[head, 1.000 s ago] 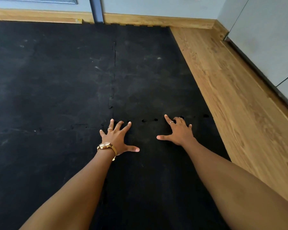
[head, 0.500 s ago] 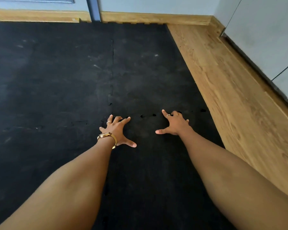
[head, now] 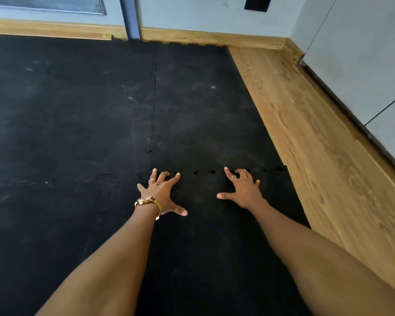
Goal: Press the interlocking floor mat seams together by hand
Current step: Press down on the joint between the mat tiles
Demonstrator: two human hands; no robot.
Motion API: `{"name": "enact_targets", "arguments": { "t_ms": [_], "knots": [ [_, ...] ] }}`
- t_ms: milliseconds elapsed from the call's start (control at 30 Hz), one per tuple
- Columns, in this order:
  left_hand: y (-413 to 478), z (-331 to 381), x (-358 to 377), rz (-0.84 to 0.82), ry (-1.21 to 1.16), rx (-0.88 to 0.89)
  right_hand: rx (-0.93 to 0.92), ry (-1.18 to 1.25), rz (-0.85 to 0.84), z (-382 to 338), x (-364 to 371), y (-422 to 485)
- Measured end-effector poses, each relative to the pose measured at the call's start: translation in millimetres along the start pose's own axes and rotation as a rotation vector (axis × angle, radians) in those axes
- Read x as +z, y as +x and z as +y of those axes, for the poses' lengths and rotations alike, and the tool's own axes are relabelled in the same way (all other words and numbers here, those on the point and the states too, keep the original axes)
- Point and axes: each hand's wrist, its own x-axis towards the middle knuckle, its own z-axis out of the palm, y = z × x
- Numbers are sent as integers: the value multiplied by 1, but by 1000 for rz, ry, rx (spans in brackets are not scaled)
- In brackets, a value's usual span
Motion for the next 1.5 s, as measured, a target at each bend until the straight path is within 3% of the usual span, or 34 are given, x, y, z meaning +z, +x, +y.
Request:
{"name": "enact_targets", "arguments": {
  "t_ms": [400,533,667,1100,1367,1500],
  "knots": [
    [-7,-3,18,-7,43,16,-13,-21,-92,-1,-7,2],
    [-7,5,29,96,76,12,-19,-131,-68,-24,-2,-2],
    [2,37,34,143,-1,-9,-103,-70,-131,-36,0,0],
    [13,36,30,74,-20,68,-15,-85,-157,-26,7,3],
    [11,34,-14,-130,9,51,20,-55,-277,-32,-29,0],
    [10,37,-20,-113,-18,28,34,-90,-266,-35,-22,-6]
  ]
}}
